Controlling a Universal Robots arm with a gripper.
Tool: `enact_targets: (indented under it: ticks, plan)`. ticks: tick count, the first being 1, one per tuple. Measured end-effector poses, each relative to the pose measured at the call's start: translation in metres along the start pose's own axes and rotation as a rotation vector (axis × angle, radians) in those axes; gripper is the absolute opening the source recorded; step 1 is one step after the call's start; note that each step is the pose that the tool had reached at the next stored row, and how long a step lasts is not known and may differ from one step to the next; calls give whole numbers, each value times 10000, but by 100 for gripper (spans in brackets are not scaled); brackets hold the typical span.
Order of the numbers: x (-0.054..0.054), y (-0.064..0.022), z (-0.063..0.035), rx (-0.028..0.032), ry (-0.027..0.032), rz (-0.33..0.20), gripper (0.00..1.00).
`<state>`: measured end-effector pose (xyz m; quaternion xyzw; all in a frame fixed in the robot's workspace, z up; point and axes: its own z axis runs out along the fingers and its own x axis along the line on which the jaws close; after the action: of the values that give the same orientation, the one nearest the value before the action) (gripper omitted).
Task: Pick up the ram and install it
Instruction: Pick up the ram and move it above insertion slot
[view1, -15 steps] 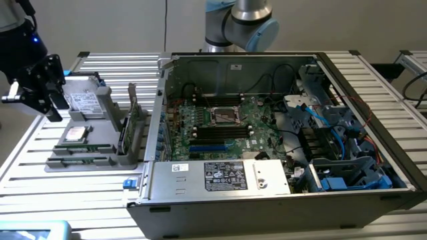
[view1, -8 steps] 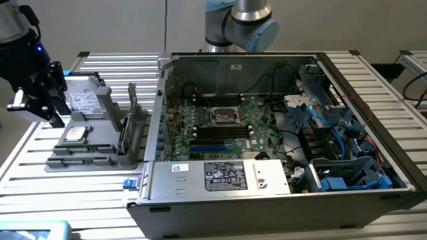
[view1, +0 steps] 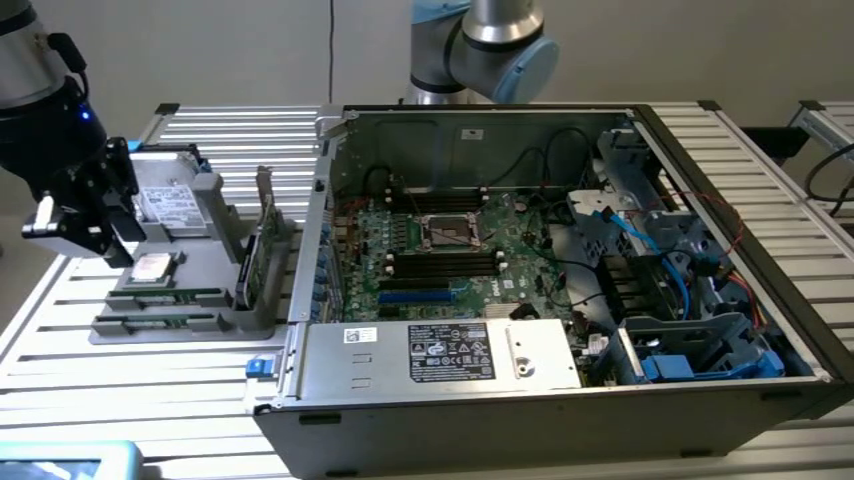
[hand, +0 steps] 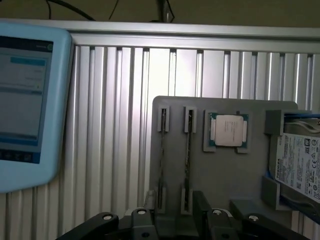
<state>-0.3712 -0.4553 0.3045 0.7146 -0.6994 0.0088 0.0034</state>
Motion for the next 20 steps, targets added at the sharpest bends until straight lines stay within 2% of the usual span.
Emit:
enact_targets:
  ticks: [3,20]
  plan:
    - [33,-11,52,2,1,-1,42]
    - [34,-33,361,1,5,-4,42]
